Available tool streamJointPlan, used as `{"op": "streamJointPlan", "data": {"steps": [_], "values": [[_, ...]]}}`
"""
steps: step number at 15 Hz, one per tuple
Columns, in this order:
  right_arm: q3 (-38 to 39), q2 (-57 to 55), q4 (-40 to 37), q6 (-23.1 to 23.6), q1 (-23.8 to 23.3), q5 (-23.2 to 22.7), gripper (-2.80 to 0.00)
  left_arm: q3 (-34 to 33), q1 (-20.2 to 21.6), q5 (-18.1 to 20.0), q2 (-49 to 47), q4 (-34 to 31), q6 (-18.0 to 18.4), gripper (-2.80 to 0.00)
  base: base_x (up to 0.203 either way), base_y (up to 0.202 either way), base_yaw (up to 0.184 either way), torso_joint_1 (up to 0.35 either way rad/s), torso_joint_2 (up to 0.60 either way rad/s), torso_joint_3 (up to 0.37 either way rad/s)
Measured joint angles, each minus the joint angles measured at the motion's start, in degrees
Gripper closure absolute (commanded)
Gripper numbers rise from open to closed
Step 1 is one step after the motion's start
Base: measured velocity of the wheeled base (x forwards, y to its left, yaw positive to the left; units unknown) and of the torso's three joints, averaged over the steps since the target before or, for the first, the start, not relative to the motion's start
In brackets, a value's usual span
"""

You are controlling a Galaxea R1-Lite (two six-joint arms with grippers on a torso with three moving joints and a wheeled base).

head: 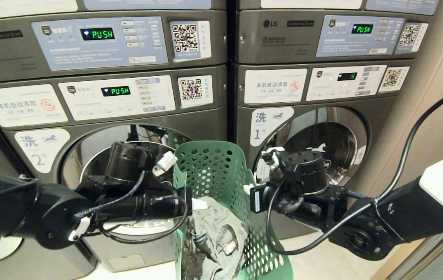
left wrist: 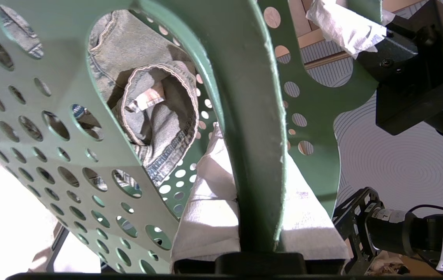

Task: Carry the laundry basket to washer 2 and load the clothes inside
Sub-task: Pick up the clothes basket and put it beside the washing machine

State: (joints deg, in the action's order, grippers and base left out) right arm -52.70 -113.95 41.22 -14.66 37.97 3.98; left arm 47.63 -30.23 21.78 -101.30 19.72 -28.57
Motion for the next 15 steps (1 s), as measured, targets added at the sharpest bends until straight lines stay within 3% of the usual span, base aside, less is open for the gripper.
{"op": "streamJointPlan", "data": {"steps": [15], "values": [[-1.0, -4.2, 0.1, 0.8, 0.0, -0.1, 0.00, 2.3, 0.5, -0.3, -4.2, 0.3, 0.0, 0.00, 0.000, 0.000, 0.000, 0.000, 0.00, 0.000]]}}
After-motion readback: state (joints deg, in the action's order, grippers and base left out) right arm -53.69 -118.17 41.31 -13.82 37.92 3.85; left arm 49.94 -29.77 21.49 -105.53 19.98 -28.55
